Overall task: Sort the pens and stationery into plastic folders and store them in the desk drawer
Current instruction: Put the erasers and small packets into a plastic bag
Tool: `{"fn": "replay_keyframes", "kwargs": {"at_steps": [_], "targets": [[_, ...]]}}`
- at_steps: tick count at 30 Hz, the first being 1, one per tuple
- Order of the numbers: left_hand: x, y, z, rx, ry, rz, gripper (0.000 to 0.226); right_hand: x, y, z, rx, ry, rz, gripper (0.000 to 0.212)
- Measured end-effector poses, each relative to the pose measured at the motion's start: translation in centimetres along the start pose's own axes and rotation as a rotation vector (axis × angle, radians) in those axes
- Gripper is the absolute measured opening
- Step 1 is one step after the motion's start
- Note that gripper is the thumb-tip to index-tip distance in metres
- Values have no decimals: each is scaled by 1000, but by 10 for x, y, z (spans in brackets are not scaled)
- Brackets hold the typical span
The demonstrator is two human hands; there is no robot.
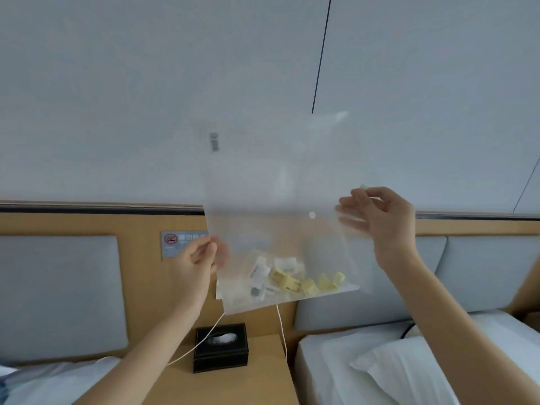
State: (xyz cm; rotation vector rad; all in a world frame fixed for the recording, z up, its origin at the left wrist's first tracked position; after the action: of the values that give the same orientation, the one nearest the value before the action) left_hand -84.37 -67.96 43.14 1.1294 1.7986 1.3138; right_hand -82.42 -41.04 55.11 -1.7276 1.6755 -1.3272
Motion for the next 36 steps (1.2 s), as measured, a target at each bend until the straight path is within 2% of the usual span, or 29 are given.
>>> {"fn": "replay_keyframes", "kwargs": {"at_steps": [6, 9, 12, 15, 21, 28, 36], "targets": [[1, -1, -12, -62, 75, -55, 18, 10, 29, -1, 22, 47, 87, 12], [-3, 4, -10, -27, 106, -46, 22, 4, 27, -1, 13, 50, 67, 12], [-7, 8, -9, 6, 134, -51, 16, 6, 26, -1, -24, 49, 67, 9], [-8, 0, -11, -24, 114, -138, 18, 5, 33, -2, 2, 26, 175, 8], [-13, -11, -5, -106, 84, -73, 18, 4, 24, -10, -37, -6, 260, 14], [-25, -24, -1, -272, 23, 24, 13, -9, 33, -17, 14, -49, 385, 20], [-32, -117, 38, -649, -58, 38, 10, -5, 95, 22, 192, -119, 546, 17]]}}
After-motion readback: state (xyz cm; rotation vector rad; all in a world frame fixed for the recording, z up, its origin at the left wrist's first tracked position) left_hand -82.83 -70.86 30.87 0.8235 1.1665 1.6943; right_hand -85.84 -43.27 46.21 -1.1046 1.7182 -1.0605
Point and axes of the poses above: each hand's wrist, its own z-axis away from the middle knuckle, its own x-axis out of the palm, y = z × x, the point moved 1 cm from there along -z, towards the middle knuckle, and after that the axes turned 13 degrees about -z, right-handed, at the moved point
